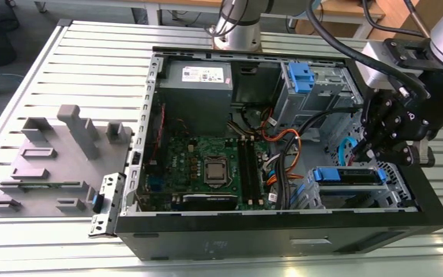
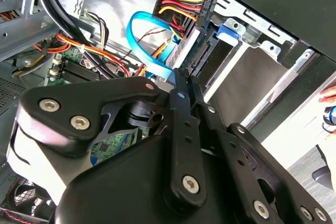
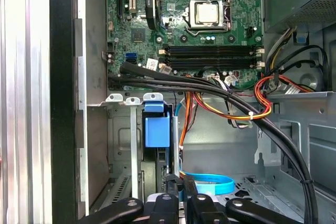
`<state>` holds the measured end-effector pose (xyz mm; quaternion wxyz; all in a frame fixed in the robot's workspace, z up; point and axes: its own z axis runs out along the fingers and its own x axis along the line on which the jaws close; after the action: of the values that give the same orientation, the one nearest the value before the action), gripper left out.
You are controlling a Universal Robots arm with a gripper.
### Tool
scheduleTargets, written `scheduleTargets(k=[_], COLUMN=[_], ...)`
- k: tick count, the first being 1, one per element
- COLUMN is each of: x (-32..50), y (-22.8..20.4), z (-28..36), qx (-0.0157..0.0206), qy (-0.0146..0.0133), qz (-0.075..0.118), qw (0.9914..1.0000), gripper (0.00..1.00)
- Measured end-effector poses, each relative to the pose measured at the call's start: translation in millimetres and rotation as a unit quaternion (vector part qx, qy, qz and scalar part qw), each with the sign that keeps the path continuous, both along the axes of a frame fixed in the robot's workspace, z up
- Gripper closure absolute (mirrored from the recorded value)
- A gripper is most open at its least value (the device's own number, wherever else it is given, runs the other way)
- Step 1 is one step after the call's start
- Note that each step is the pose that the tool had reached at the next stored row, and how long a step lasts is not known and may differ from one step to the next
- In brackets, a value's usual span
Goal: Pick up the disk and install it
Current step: 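Insert the first disk wire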
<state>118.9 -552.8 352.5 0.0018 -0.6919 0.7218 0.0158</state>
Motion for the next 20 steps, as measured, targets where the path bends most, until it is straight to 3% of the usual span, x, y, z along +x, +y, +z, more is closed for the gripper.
scheduleTargets(k=[4, 20], x=[0.0, -0.2], y=[-2.8, -2.9], z=[-0.8, -6.3], qx=[0.0001, -0.0011], qy=[-0.0005, -0.0018], qz=[0.0, 0.0], qw=[1.0, 1.0], gripper=[0.84, 0.84])
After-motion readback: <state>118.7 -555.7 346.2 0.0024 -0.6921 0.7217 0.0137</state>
